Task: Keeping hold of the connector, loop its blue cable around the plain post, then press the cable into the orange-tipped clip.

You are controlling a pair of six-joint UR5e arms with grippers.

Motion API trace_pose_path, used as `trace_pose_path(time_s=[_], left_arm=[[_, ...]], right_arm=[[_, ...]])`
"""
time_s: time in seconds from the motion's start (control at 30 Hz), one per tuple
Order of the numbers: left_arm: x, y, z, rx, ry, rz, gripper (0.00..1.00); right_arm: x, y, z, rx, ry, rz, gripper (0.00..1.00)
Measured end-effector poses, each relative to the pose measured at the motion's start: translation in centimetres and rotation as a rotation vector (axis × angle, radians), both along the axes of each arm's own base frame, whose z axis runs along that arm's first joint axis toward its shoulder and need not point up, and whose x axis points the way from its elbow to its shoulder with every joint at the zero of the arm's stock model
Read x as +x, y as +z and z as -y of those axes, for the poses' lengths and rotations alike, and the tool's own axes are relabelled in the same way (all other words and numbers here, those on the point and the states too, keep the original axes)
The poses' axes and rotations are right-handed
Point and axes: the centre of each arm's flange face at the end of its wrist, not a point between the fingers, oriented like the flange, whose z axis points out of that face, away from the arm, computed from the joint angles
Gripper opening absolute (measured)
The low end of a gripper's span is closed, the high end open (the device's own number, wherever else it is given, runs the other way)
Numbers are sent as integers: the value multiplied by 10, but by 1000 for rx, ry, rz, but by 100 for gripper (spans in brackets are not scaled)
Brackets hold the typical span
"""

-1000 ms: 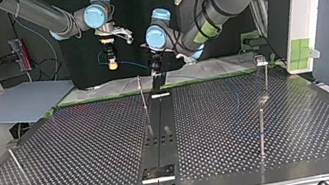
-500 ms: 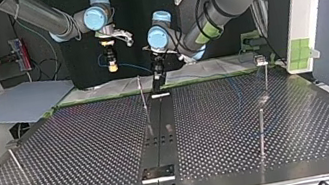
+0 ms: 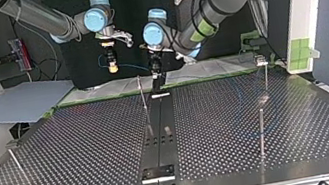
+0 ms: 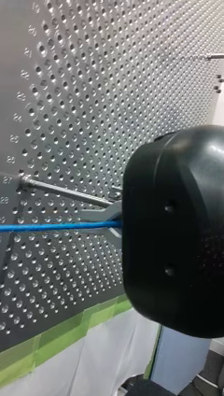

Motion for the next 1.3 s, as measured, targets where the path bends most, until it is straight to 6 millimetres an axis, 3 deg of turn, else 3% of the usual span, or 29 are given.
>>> trace_pose_path(time_s=[0.17, 0.47, 0.83, 1.3], left_arm=[[-6, -6, 3, 21, 12, 3, 0], [-8, -37, 4, 53, 15, -34, 0], [-1, -33, 8, 30, 17, -24, 0], [21, -16, 20, -1, 27, -12, 0]], right_arm=[[-2, -15, 1, 21, -6, -7, 0], [0, -14, 11, 29, -11, -9, 0], [-1, -11, 24, 23, -21, -5, 0], [-9, -6, 46, 4, -36, 11, 0]])
